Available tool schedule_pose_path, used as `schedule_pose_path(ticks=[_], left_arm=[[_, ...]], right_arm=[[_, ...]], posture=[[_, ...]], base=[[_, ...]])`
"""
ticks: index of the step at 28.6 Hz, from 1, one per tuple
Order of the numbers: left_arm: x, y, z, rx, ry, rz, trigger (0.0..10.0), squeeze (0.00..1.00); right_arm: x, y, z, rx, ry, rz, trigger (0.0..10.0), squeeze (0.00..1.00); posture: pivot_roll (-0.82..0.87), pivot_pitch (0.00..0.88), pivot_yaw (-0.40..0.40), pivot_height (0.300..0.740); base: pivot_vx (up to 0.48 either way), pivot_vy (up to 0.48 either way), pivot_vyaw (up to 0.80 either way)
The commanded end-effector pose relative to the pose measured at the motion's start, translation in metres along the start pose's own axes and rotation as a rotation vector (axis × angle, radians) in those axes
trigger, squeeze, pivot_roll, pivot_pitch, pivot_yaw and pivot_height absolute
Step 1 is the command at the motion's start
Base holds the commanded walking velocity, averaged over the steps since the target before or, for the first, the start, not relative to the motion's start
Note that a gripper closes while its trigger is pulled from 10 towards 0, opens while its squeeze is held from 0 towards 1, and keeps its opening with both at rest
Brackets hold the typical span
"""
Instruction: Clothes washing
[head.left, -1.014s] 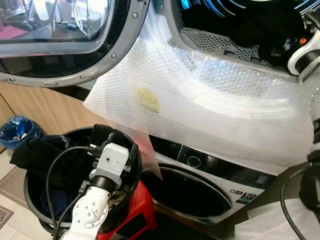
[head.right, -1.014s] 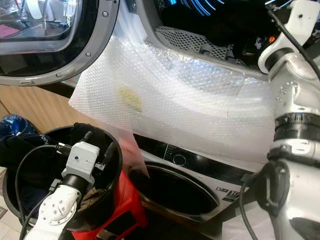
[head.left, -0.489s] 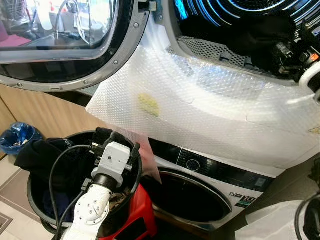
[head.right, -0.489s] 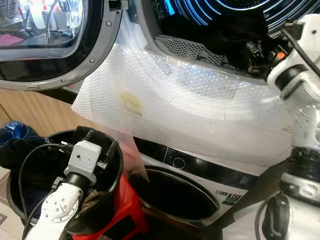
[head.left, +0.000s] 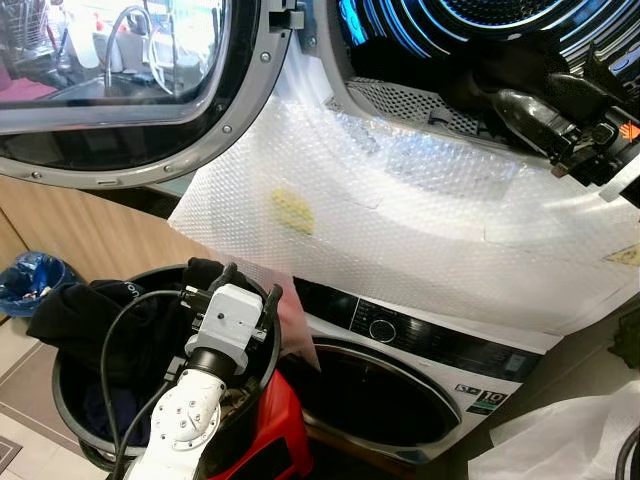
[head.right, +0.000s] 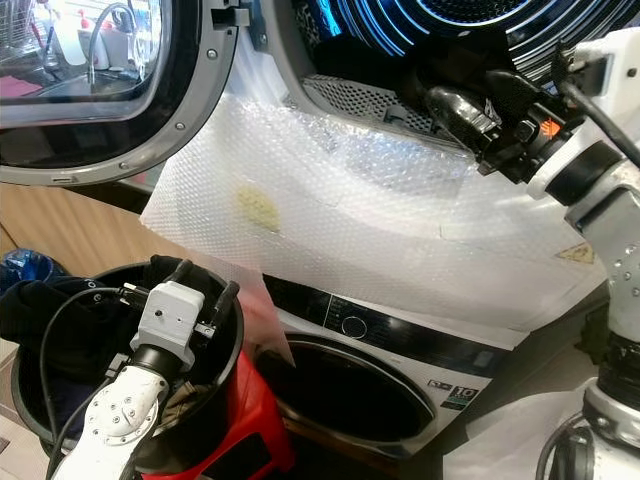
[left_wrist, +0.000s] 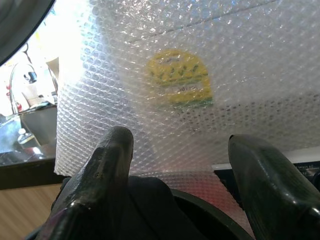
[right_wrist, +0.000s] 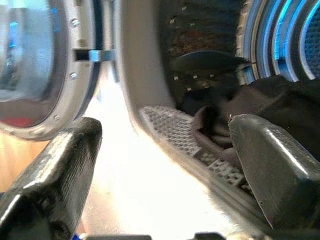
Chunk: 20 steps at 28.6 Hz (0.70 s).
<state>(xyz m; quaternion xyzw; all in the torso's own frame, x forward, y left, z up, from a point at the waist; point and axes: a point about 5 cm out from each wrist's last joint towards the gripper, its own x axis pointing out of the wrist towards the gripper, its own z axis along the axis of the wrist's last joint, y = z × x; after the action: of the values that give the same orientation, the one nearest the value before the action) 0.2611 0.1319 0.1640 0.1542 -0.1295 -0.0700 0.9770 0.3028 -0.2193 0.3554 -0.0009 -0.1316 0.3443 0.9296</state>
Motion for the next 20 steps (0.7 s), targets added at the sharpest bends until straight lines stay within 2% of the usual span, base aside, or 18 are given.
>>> schedule_pose_path(ticks=[1, 5, 6, 7, 8, 10, 12, 14, 17, 20], left_arm=[[-0.002, -0.004, -0.002, -0.013, 0.009, -0.015, 10.0, 0.0], [-0.002, -0.004, -0.002, -0.013, 0.007, -0.013, 10.0, 0.0], [-0.003, -0.003, -0.002, -0.013, 0.008, -0.007, 10.0, 0.0], [-0.003, -0.003, -0.002, -0.013, 0.008, -0.007, 10.0, 0.0], [-0.003, -0.003, -0.002, -0.012, 0.01, -0.002, 10.0, 0.0], [-0.004, -0.003, -0.002, -0.011, 0.011, 0.001, 10.0, 0.0], [-0.005, -0.003, -0.002, -0.012, 0.012, 0.003, 10.0, 0.0], [-0.006, -0.003, -0.002, -0.009, 0.012, 0.007, 10.0, 0.0], [-0.006, -0.003, -0.002, -0.009, 0.012, 0.015, 10.0, 0.0], [-0.007, -0.003, -0.001, -0.009, 0.01, 0.016, 10.0, 0.0]], right_arm=[[-0.001, 0.005, 0.004, -0.003, -0.016, 0.042, 10.0, 0.0], [0.006, 0.01, 0.0, 0.0, -0.005, 0.083, 10.0, 0.0], [0.016, 0.012, -0.006, -0.007, 0.012, 0.096, 10.0, 0.0], [0.016, 0.012, -0.006, -0.007, 0.012, 0.096, 10.0, 0.0], [0.027, 0.013, -0.011, -0.007, 0.018, 0.107, 10.0, 0.0], [0.039, 0.014, -0.011, 0.01, 0.002, 0.12, 10.0, 0.0], [0.044, 0.014, -0.012, 0.016, -0.003, 0.13, 10.0, 0.0], [0.057, 0.011, -0.015, 0.036, -0.005, 0.131, 10.0, 0.0], [0.064, 0.006, -0.013, 0.058, -0.027, 0.105, 10.0, 0.0], [0.069, 0.001, -0.016, 0.041, -0.007, 0.093, 10.0, 0.0]], posture=[[-0.01, 0.099, -0.069, 0.74], [0.0, 0.1, -0.073, 0.74], [0.01, 0.101, -0.078, 0.74], [0.01, 0.101, -0.078, 0.74], [0.01, 0.102, -0.08, 0.74], [0.02, 0.103, -0.082, 0.74], [0.03, 0.104, -0.084, 0.74], [0.04, 0.101, -0.089, 0.74], [0.05, 0.096, -0.091, 0.74], [0.05, 0.093, -0.09, 0.74]], base=[[0.0, 0.0, 0.0], [0.0, 0.0, 0.0], [0.0, 0.0, 0.0], [0.0, 0.0, 0.0], [0.0, 0.0, 0.0], [0.0, 0.0, 0.0], [0.0, 0.0, 0.0], [0.0, 0.0, 0.0], [0.0, 0.0, 0.0], [0.0, 0.0, 0.0]])
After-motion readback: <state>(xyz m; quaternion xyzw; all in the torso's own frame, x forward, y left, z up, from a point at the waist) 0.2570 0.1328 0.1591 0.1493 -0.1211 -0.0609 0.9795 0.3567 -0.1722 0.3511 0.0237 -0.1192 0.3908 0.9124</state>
